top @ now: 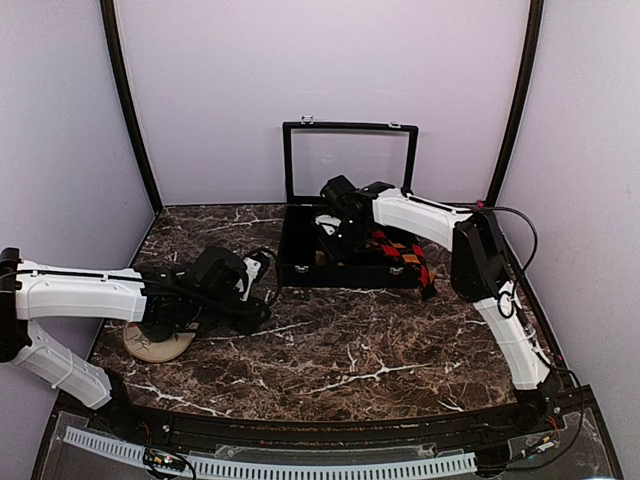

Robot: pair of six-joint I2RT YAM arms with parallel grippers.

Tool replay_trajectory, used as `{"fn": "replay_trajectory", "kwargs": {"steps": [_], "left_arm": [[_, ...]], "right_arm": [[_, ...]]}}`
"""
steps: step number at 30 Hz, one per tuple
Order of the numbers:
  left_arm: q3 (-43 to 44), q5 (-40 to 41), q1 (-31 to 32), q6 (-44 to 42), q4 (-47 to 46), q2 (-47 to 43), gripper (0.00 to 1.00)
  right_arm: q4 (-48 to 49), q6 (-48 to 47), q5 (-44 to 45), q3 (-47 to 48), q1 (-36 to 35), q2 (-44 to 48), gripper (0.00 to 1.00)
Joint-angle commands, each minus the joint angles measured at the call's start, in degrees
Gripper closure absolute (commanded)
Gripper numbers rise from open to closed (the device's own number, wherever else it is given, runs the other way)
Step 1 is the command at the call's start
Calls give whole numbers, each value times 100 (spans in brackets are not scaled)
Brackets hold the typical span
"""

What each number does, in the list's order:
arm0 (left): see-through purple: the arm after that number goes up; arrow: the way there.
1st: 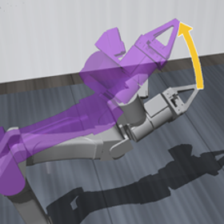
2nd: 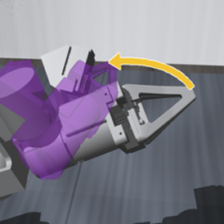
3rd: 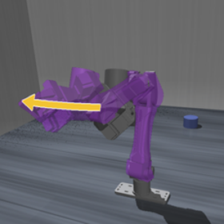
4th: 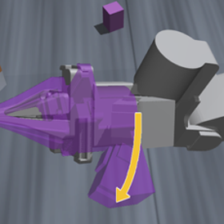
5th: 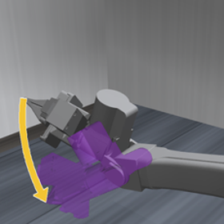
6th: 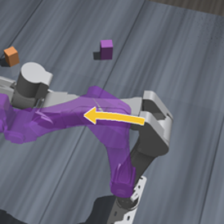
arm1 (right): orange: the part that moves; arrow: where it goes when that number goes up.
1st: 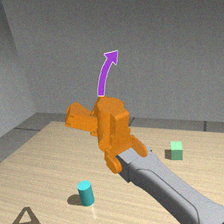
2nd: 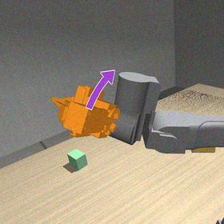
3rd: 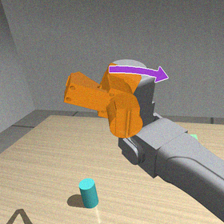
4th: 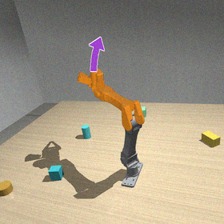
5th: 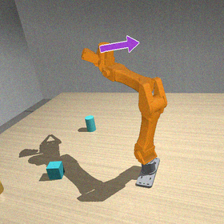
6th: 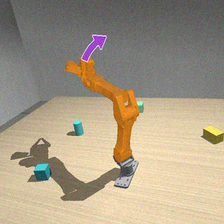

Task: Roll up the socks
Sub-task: Adjust the sock in the storage box.

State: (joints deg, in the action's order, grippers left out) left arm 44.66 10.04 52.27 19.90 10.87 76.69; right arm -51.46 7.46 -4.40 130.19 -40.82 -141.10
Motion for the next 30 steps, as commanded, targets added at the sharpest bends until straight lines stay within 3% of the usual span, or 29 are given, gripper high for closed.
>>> {"fn": "replay_trajectory", "kwargs": {"steps": [1,7,12,16,22,27,30], "left_arm": [[169,60,-33,0,101,8,65],[194,51,-33,63,121,39,65],[210,14,-33,109,104,39,65],[234,6,-33,150,93,31,65],[296,67,-33,181,93,-19,65],[330,113,-33,231,52,-40,65],[358,118,-33,313,-37,-44,63]], "right_arm": [[83,-32,-263,233,52,-345,99],[3,-54,-356,136,56,-453,99],[342,-144,-205,-77,49,-26,97],[647,-254,-71,-141,39,542,87],[857,-352,228,-257,29,1206,62],[923,-423,742,-763,21,1818,57],[1094,-488,1275,-1537,29,2309,54]]}}
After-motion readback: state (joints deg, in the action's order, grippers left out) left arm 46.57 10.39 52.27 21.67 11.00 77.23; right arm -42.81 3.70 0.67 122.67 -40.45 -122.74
